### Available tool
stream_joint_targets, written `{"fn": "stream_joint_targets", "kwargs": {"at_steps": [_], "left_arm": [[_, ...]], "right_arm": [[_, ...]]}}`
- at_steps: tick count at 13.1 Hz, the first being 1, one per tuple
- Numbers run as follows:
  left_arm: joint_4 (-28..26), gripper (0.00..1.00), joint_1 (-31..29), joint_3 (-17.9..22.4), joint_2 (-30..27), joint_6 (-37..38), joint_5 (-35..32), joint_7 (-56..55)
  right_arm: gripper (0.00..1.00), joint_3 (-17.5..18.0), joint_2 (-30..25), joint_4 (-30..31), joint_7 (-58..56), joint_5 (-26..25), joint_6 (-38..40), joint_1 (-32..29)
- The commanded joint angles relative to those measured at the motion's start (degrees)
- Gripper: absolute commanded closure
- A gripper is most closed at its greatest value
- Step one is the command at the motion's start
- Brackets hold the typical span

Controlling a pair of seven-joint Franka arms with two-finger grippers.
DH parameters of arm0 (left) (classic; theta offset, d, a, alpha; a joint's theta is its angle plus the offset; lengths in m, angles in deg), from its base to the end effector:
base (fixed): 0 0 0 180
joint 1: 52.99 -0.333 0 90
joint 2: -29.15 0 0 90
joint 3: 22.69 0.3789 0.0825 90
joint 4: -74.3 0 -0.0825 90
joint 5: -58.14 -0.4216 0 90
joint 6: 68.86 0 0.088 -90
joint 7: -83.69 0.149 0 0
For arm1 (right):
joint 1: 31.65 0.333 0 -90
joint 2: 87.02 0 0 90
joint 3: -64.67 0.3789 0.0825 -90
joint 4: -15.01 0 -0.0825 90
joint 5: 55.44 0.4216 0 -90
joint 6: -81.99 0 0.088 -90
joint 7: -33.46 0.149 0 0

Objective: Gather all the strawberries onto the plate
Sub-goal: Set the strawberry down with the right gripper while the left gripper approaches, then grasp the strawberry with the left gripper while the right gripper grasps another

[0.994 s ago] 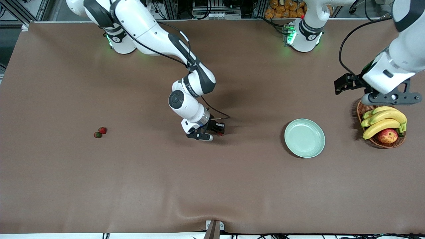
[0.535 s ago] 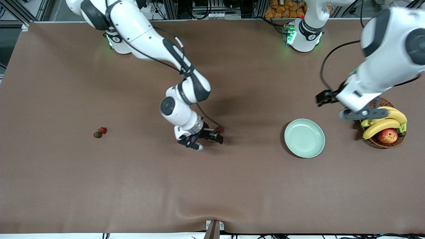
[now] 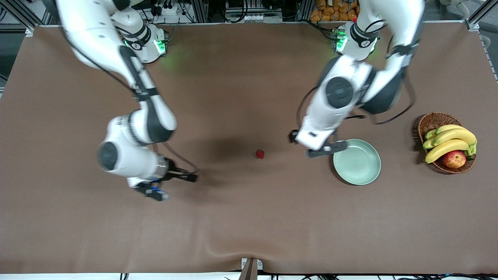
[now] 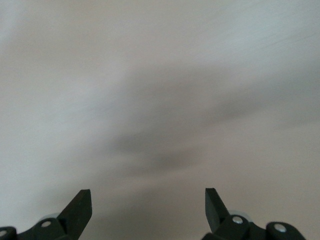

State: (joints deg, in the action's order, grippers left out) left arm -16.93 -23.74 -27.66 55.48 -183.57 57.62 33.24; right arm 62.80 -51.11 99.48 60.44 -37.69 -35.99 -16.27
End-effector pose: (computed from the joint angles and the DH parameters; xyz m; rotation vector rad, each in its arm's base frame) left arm 0.6120 -0.4059 0.3619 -3.0983 -0.4482 0.0877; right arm 0.7492 0.2126 0.3003 -2.8618 0.5519 0.1831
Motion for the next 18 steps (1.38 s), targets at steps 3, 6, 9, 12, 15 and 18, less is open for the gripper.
{"fn": "stream_joint_targets", "kwargs": {"at_steps": [3,6,9,12,15,18], "left_arm": [[7.1,0.0,4.6,0.8,11.6,-9.7,-0.3,-11.9],[7.2,0.0,6.0,0.8,15.8,-18.5,-0.1,-14.3],[7.3,0.03,7.4,0.8,18.8,-24.2,0.0,-16.3],[7.5,0.18,8.8,0.8,21.0,-24.4,-0.1,-16.3],[7.5,0.26,9.6,0.8,22.4,-24.4,-0.1,-15.6],[8.1,0.39,9.6,0.9,23.3,-24.4,-0.2,-14.7]], "right_arm": [[0.0,1.1,-5.7,8.6,-0.7,-8.9,0.6,-7.7],[0.0,1.0,-6.0,11.1,-0.9,-9.1,0.6,-14.0],[0.0,0.0,-5.6,13.4,-0.9,-11.7,0.5,-16.9],[0.0,-2.3,-4.8,14.6,-0.8,-14.8,0.4,-17.0],[0.0,-3.7,-2.8,15.4,-0.8,-14.8,0.3,-17.0],[0.0,-3.9,-0.8,15.3,-0.8,-17.7,-0.4,-17.2]]}}
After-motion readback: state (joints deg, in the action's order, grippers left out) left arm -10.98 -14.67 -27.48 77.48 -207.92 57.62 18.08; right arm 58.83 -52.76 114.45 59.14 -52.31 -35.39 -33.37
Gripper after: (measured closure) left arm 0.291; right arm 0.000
